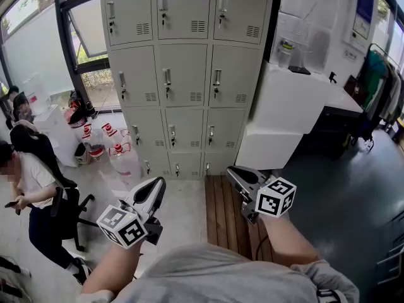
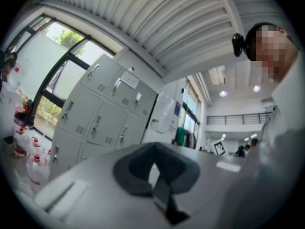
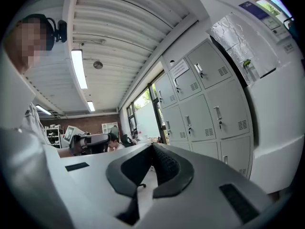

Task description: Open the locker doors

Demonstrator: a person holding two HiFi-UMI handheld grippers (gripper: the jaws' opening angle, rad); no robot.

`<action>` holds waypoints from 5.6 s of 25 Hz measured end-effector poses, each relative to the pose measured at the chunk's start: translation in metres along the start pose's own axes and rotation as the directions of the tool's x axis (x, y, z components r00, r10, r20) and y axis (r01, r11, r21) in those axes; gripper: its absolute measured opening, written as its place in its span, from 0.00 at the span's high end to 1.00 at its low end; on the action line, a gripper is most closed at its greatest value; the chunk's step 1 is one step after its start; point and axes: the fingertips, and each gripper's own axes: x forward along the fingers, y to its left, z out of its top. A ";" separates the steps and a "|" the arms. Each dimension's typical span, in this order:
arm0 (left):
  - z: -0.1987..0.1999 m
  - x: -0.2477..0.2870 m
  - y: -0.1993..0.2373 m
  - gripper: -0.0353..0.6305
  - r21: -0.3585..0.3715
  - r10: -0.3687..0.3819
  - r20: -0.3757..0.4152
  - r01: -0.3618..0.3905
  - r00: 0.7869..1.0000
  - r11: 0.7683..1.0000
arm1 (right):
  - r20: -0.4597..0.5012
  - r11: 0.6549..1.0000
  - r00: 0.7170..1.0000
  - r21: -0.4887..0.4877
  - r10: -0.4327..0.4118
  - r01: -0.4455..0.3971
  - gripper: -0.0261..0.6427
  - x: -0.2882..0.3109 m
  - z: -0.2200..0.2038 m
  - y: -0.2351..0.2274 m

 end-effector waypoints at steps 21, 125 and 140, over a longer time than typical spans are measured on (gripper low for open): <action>0.060 0.103 0.333 0.94 -0.016 -0.176 -0.050 0.176 0.983 0.984 | 0.068 0.994 0.991 0.012 -0.113 0.112 0.96 0.307 0.025 -0.104; 0.162 0.360 0.314 0.94 0.139 -0.319 0.006 0.315 0.948 0.939 | 0.297 0.961 0.924 -0.062 -0.241 0.271 0.90 0.310 0.189 -0.269; 0.155 0.336 0.354 0.94 0.110 -0.215 0.031 0.211 0.976 0.971 | 0.238 0.975 0.955 -0.087 -0.177 0.202 0.90 0.336 0.173 -0.265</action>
